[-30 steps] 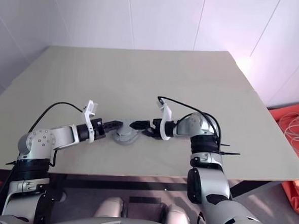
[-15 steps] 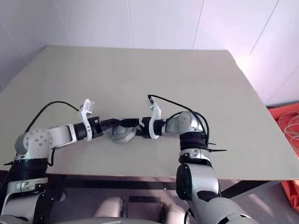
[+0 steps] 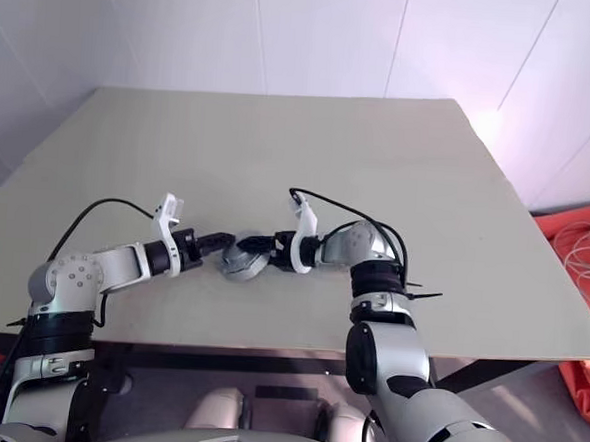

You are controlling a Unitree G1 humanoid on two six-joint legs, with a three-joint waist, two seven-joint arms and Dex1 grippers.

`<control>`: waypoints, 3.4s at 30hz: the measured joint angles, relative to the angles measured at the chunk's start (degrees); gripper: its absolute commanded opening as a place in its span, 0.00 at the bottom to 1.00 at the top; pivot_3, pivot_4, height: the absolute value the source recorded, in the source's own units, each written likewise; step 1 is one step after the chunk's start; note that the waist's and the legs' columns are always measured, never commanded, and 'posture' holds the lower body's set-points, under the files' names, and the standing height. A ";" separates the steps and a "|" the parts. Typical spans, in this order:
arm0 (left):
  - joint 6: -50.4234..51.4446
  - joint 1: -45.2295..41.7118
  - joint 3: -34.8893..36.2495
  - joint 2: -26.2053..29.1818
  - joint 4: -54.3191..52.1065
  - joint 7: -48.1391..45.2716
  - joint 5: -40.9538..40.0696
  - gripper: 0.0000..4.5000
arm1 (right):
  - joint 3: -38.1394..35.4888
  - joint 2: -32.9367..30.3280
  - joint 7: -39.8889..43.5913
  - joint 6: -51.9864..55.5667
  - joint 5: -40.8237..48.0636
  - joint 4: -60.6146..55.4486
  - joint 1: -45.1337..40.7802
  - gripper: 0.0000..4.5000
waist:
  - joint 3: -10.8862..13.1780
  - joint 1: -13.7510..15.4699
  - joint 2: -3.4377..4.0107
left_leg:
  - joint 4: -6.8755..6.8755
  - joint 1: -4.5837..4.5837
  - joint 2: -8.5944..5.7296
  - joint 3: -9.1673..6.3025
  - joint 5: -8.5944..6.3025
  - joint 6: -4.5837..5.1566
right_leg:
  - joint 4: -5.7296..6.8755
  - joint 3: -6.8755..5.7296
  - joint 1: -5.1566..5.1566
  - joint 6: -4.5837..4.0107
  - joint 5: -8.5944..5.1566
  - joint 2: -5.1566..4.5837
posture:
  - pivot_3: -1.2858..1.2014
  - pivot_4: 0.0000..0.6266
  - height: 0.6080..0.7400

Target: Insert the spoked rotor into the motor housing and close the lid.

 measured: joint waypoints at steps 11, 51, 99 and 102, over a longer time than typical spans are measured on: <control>-0.94 -0.32 0.21 0.16 1.21 0.18 1.28 0.00 | -0.02 -0.29 0.07 -0.98 0.27 1.47 -1.31 0.47 | 0.00 0.10 0.01 | 0.02 0.01 0.00 0.00 0.00 0.00 | 0.01 0.00 0.05 0.00 0.00 -0.01 | 0.52 0.00 1.00; -8.89 -0.44 18.71 -12.70 7.93 12.93 -23.89 0.13 | -20.69 1.62 -13.47 -2.86 17.23 5.06 -14.68 0.47 | 0.07 0.57 -0.11 | 1.26 -1.91 0.26 -0.01 -0.04 0.09 | 1.08 -0.12 -1.83 -0.65 0.21 0.01 | 0.52 0.00 1.00; -10.79 -1.48 8.18 -5.75 13.59 11.73 -49.62 0.99 | -16.04 1.63 -14.16 -1.80 19.50 -0.07 -12.70 0.47 | 0.07 0.33 -0.13 | 1.40 -1.92 0.26 -0.03 -0.03 0.04 | 1.17 -0.08 -1.80 -0.22 0.36 0.05 | 0.52 0.00 1.00; -10.93 -2.14 7.38 -6.32 14.31 11.11 -48.94 0.99 | -15.61 1.67 -14.16 -0.88 19.82 -1.13 -12.39 0.47 | 0.07 0.31 -0.13 | 1.40 -1.92 0.25 -0.04 -0.03 0.04 | 1.17 -0.08 -1.80 -0.27 0.39 0.05 | 0.52 0.00 1.00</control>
